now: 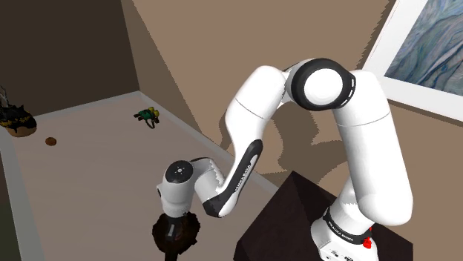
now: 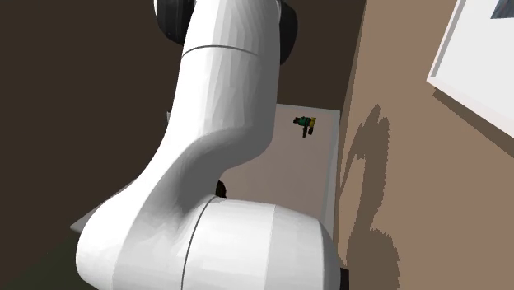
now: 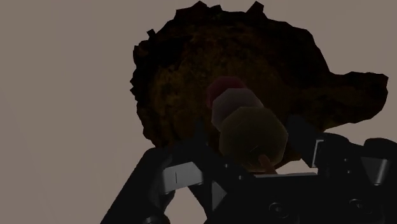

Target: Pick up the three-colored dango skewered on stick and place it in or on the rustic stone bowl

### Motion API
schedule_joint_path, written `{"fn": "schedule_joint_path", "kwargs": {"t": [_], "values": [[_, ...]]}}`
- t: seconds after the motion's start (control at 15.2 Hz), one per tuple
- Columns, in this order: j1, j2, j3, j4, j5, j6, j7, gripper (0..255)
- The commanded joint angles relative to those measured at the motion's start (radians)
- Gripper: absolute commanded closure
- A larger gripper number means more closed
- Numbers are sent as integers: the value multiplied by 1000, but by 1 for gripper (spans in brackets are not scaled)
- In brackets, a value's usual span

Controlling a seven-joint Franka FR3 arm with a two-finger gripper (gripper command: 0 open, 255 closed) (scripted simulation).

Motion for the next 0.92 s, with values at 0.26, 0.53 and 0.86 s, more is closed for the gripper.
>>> {"fn": "schedule_joint_path", "kwargs": {"t": [0.26, 0.53, 0.86], "values": [[0, 7, -4, -1, 0, -3, -1, 0], [-82, -117, 102, -71, 108, -59, -78, 0], [-82, -117, 102, -71, 108, -59, -78, 0]]}}
